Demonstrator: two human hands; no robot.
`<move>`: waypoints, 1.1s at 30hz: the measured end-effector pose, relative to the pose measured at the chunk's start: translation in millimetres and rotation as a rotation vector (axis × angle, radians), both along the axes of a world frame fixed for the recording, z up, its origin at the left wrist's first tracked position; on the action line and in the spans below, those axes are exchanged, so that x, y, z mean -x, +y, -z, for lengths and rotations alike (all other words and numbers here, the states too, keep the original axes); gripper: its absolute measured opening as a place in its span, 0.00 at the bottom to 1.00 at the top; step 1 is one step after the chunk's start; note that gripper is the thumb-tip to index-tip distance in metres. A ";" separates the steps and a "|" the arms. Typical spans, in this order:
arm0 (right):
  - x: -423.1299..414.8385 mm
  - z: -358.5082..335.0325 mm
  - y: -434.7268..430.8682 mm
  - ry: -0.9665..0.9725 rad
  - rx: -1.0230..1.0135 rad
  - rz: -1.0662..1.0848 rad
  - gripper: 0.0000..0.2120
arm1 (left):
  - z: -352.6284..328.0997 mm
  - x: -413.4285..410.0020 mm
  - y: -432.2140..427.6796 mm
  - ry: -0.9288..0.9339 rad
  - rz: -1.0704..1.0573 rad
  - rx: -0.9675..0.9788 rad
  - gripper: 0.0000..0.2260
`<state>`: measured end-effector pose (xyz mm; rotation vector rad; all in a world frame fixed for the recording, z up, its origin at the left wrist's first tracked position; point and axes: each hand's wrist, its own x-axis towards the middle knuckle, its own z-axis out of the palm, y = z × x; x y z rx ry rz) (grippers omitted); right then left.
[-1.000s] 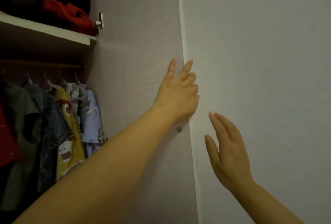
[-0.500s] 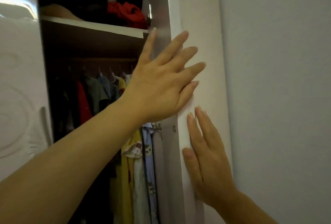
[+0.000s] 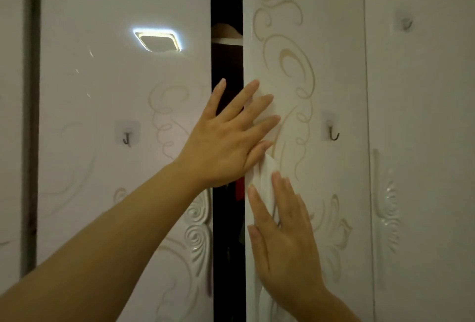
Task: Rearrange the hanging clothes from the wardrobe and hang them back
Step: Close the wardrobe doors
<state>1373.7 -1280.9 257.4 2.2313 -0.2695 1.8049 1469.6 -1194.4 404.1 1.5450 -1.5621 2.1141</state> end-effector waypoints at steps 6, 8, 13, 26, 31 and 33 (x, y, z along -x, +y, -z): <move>-64.9 0.5 -16.0 -0.044 0.070 -0.021 0.21 | 2.3 -68.0 -16.0 0.007 0.061 0.024 0.20; -83.8 -0.4 -21.6 -0.050 0.083 -0.013 0.21 | 2.5 -87.4 -22.7 0.024 0.074 0.016 0.20; -131.7 0.8 -38.7 -0.069 0.116 0.075 0.20 | 5.9 -132.6 -41.7 0.113 0.069 -0.044 0.21; -210.2 1.2 -91.8 -0.134 0.200 0.155 0.20 | 27.9 -194.0 -92.1 0.425 0.135 -0.021 0.24; -215.6 4.8 -97.9 -0.141 0.177 0.126 0.21 | 34.4 -197.7 -97.4 0.425 0.193 0.059 0.22; -215.5 4.6 -97.5 -0.143 0.184 0.125 0.21 | 39.1 -196.4 -97.7 0.460 0.221 0.080 0.21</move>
